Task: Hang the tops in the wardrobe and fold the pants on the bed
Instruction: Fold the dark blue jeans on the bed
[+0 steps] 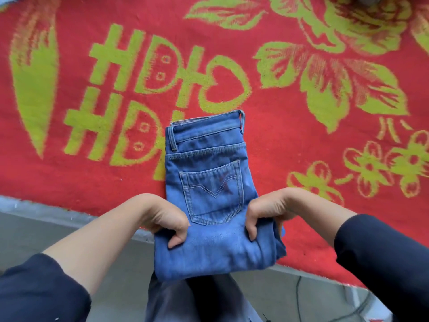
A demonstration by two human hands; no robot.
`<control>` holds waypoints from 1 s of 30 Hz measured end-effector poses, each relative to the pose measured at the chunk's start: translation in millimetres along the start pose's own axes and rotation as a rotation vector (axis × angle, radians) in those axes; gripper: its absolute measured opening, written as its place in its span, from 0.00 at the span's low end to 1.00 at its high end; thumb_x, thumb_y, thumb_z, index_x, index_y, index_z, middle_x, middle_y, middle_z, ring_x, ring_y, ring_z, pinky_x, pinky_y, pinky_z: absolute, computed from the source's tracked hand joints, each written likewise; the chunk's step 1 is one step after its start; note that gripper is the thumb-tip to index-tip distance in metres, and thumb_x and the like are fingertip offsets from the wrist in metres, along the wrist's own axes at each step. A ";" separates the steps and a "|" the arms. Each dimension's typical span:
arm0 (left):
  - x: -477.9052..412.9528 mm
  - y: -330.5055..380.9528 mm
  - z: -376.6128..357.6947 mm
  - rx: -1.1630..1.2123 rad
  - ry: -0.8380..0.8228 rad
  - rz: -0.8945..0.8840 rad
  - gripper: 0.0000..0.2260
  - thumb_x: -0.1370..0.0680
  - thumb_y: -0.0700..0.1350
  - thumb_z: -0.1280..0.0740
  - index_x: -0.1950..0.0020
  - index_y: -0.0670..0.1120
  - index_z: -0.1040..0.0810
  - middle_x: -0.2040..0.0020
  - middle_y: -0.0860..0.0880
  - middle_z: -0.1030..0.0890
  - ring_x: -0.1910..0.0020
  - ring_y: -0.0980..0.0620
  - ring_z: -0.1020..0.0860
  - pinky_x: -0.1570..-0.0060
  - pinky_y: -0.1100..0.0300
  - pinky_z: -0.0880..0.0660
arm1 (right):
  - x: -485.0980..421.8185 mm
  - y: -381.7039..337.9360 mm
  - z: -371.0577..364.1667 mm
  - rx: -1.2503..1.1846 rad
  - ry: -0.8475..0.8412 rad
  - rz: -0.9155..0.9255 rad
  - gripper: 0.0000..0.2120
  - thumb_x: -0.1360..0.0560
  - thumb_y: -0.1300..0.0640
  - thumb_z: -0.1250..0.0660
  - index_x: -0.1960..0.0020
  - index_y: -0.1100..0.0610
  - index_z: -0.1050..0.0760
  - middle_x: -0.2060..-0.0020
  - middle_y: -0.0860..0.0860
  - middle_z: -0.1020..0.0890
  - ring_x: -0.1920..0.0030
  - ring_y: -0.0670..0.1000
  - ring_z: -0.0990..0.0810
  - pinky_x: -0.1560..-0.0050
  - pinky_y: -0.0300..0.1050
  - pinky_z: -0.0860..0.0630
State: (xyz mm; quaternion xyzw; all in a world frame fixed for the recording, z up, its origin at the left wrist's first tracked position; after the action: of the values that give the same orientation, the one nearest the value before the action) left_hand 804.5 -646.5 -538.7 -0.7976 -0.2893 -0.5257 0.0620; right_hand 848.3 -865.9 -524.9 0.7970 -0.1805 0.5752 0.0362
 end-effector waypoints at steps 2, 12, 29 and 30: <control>10.5 2.0 13.3 0.026 0.082 -0.030 0.18 0.46 0.34 0.41 0.58 0.35 0.24 0.64 0.41 0.22 0.64 0.45 0.22 0.69 0.64 0.27 | 7.9 -8.3 15.6 -0.034 0.106 0.065 0.04 0.34 0.63 0.33 0.60 0.61 0.23 0.74 0.53 0.19 0.76 0.50 0.21 0.77 0.36 0.28; 77.5 32.5 121.7 0.085 0.808 -0.461 0.08 0.44 0.42 0.39 0.69 0.40 0.32 0.70 0.46 0.36 0.67 0.51 0.39 0.65 0.55 0.44 | 45.2 -62.2 120.5 -0.161 0.759 0.465 0.17 0.35 0.60 0.29 0.50 0.68 0.23 0.61 0.54 0.25 0.60 0.51 0.28 0.58 0.47 0.35; 15.8 63.0 159.2 -0.663 1.478 -0.297 0.29 0.26 0.34 0.41 0.26 0.47 0.40 0.25 0.41 0.42 0.25 0.45 0.46 0.27 0.48 0.49 | 1.3 -100.9 136.3 0.412 1.158 0.538 0.30 0.32 0.57 0.33 0.30 0.57 0.32 0.34 0.53 0.25 0.32 0.53 0.30 0.31 0.49 0.36; 14.1 67.0 161.3 -0.624 1.391 -0.351 0.31 0.26 0.34 0.41 0.24 0.47 0.43 0.23 0.41 0.45 0.24 0.45 0.48 0.26 0.50 0.50 | -1.0 -101.3 142.4 0.443 1.119 0.482 0.34 0.31 0.57 0.32 0.27 0.57 0.37 0.29 0.54 0.30 0.28 0.53 0.35 0.29 0.48 0.39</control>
State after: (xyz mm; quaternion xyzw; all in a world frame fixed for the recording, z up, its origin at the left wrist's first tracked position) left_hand 973.2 -631.2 -583.5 -0.2082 -0.1446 -0.9638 -0.0821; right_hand 1010.1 -809.0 -558.4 0.3027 -0.1853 0.9192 -0.1708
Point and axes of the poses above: each hand's wrist, its own x-axis away from the middle knuckle, its own z-axis out of the back of the hand, y = z × x, the point moved 2 cm from there along -x, towards the middle knuckle
